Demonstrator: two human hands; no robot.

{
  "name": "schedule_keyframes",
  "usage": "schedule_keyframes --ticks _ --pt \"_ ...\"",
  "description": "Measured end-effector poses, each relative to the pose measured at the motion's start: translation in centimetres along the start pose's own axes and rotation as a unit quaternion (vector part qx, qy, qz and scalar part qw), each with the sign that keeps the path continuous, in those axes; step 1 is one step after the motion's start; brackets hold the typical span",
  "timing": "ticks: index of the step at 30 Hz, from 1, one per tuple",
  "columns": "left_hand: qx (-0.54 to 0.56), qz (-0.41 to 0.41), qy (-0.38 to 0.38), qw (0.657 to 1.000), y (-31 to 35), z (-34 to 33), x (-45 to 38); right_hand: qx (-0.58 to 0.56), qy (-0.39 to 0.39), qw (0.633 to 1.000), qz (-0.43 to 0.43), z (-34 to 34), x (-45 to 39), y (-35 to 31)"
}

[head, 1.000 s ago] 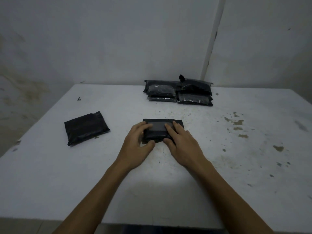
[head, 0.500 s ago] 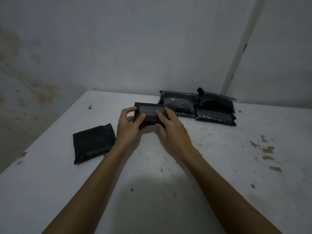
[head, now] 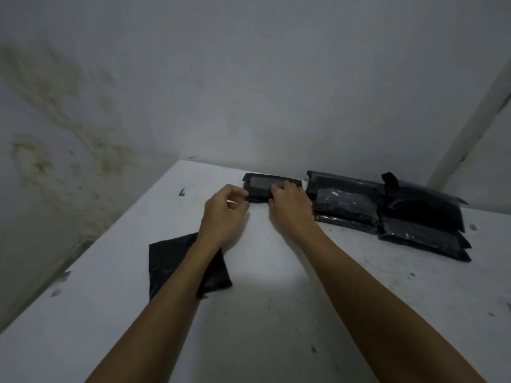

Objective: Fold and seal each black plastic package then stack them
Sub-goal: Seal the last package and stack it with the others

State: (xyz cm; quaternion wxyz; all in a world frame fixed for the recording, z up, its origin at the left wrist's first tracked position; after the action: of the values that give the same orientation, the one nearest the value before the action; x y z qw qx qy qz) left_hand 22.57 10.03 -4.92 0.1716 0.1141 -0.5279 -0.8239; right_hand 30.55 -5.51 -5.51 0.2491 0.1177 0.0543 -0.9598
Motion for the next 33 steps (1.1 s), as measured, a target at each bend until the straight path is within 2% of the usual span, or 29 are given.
schedule_keyframes --ticks 5,7,9,11,15,17,19,23,25,27,30,33 --pt "-0.025 -0.021 -0.066 0.997 0.0 0.6 1.7 -0.005 -0.006 1.0 0.005 -0.2 0.2 -0.5" --pt "-0.044 -0.031 -0.076 0.996 -0.1 1.8 2.8 -0.04 0.029 0.999 0.023 0.6 1.3 -1.4" --pt "-0.082 -0.043 -0.046 0.995 -0.7 4.1 3.7 -0.092 0.052 0.993 0.041 1.3 3.2 -2.9" --pt "-0.126 -0.043 0.005 0.991 -1.6 6.8 5.0 -0.171 0.03 0.984 0.037 1.5 5.3 -4.7" --pt "-0.262 0.029 0.103 0.959 -4.0 11.0 8.6 -0.266 -0.026 0.964 -0.009 1.3 8.6 -8.4" --pt "-0.306 0.1 0.113 0.94 -5.6 11.9 10.4 -0.299 -0.048 0.952 -0.037 1.3 9.6 -10.1" --pt "-0.304 0.152 0.098 0.935 -7.0 12.0 11.5 -0.317 -0.072 0.944 -0.056 1.1 10.2 -11.4" --pt "-0.189 0.155 0.073 0.967 -7.3 11.6 11.9 -0.337 -0.087 0.935 -0.07 0.9 11.2 -12.4" --pt "-0.074 0.141 0.071 0.985 -6.5 11.2 12.1 -0.428 -0.056 0.898 -0.087 1.5 12.1 -11.6" --pt "0.034 0.128 0.074 0.988 -5.5 10.4 12.6 -0.531 -0.028 0.84 -0.109 2.2 13.4 -10.1" --pt "0.198 0.162 0.048 0.966 -4.4 7.4 13.4 -0.65 0.013 0.748 -0.131 2.6 15.8 -7.0" --pt "0.307 0.214 0.014 0.927 -3.6 2.9 14.1 -0.686 0.059 0.709 -0.153 2.6 18.5 -3.1"
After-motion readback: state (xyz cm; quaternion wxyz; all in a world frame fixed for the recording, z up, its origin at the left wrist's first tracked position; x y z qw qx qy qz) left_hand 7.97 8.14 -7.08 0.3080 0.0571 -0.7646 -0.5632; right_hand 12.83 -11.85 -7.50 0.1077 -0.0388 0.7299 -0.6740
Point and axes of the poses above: each hand's wrist, its own x-axis away from the middle knuckle, its own z-axis out of the back of the hand, y = z × x, the point moved 7 cm from there along -x, towards the middle knuckle, and after that the axes turned 11 degrees about z, right-handed, at the moved point
